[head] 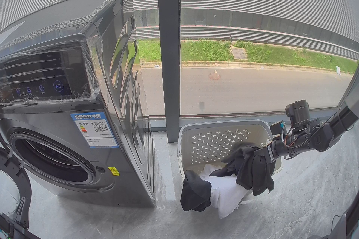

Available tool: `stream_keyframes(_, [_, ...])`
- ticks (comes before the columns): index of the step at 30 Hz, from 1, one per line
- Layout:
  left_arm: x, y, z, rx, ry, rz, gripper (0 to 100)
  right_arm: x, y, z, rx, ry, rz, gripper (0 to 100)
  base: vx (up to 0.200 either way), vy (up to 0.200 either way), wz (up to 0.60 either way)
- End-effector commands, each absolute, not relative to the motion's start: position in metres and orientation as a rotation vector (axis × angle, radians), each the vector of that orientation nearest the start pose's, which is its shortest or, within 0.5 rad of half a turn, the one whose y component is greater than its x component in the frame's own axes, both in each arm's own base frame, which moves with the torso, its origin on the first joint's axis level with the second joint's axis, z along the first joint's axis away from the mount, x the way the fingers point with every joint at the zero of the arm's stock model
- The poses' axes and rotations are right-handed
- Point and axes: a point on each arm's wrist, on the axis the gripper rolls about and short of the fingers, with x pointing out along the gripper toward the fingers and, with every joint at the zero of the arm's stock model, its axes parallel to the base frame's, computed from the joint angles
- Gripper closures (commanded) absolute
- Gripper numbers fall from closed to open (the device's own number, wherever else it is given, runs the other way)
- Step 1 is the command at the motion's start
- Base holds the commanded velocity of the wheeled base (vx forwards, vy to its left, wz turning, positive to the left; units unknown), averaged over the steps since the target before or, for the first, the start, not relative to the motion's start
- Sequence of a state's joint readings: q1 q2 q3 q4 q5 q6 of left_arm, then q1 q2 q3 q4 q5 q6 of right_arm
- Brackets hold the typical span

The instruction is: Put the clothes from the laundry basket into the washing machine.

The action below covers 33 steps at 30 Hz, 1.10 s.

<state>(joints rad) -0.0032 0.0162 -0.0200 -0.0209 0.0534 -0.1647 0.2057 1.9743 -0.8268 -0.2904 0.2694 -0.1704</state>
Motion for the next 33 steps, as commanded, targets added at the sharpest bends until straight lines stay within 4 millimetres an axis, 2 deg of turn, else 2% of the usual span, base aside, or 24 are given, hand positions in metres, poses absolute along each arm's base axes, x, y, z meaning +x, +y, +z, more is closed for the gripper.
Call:
stream_keyframes(1, [-0.024, 0.001, 0.083, -0.165, -0.045, 0.047, 100, 0.29, 0.076, 0.15, -0.089, 0.57, 0.587, 100, 0.0, 0.0, 0.0])
stream_keyframes(2, [-0.024, 0.001, 0.083, -0.165, -0.045, 0.047, 100, 0.286, 0.075, 0.158, -0.079, 0.545, 0.59, 100, 0.0, 0.0, 0.0])
stream_keyframes(3, [-0.024, 0.001, 0.083, -0.165, -0.045, 0.047, 100, 0.274, 0.073, 0.178, -0.06, 0.481, 0.603, 100, 0.0, 0.0, 0.0])
stream_keyframes(5, [-0.024, 0.001, 0.083, -0.165, -0.045, 0.047, 100, 0.255, 0.072, 0.203, -0.044, 0.395, 0.631, 100, 0.0, 0.0, 0.0])
stream_keyframes(7, [-0.024, 0.001, 0.083, -0.165, -0.045, 0.047, 100, 0.242, 0.072, 0.218, -0.035, 0.341, 0.65, 100, 0.0, 0.0, 0.0])
stream_keyframes(9, [-0.024, 0.001, 0.083, -0.165, -0.045, 0.047, 100, 0.22, 0.075, 0.239, -0.023, 0.26, 0.705, 100, 0.0, 0.0, 0.0])
stream_keyframes(10, [-0.024, 0.001, 0.083, -0.165, -0.045, 0.047, 100, 0.22, 0.075, 0.239, -0.023, 0.26, 0.705, 100, 0.0, 0.0, 0.0])
stream_keyframes(12, [-0.024, 0.001, 0.083, -0.167, -0.046, 0.047, 100, 0.19, 0.083, 0.26, -0.003, 0.172, 0.787, 100, 0.0, 0.0, 0.0])
stream_keyframes(14, [-0.024, 0.001, 0.083, -0.168, -0.046, 0.047, 100, 0.174, 0.088, 0.271, 0.01, 0.128, 0.833, 100, 0.0, 0.0, 0.0])
stream_keyframes(18, [-0.024, 0.001, 0.083, -0.168, -0.046, 0.047, 100, 0.151, 0.094, 0.283, 0.023, 0.07, 0.912, 100, 0.0, 0.0, 0.0])
stream_keyframes(23, [-0.024, 0.001, 0.083, -0.17, -0.045, 0.042, 100, 0.133, 0.098, 0.287, 0.037, 0.053, 0.987, 100, 0.0, 0.0, 0.0])
stream_keyframes(29, [-0.024, 0.001, 0.083, -0.17, -0.045, 0.041, 100, 0.13, 0.1, 0.267, 0.033, 0.117, 1.005, 100, 0.0, 0.0, 0.0])
stream_keyframes(33, [-0.024, 0.001, 0.083, -0.17, -0.045, 0.041, 100, 0.129, 0.1, 0.255, 0.027, 0.161, 1.008, 100, -0.2, 0.0, 0.0])
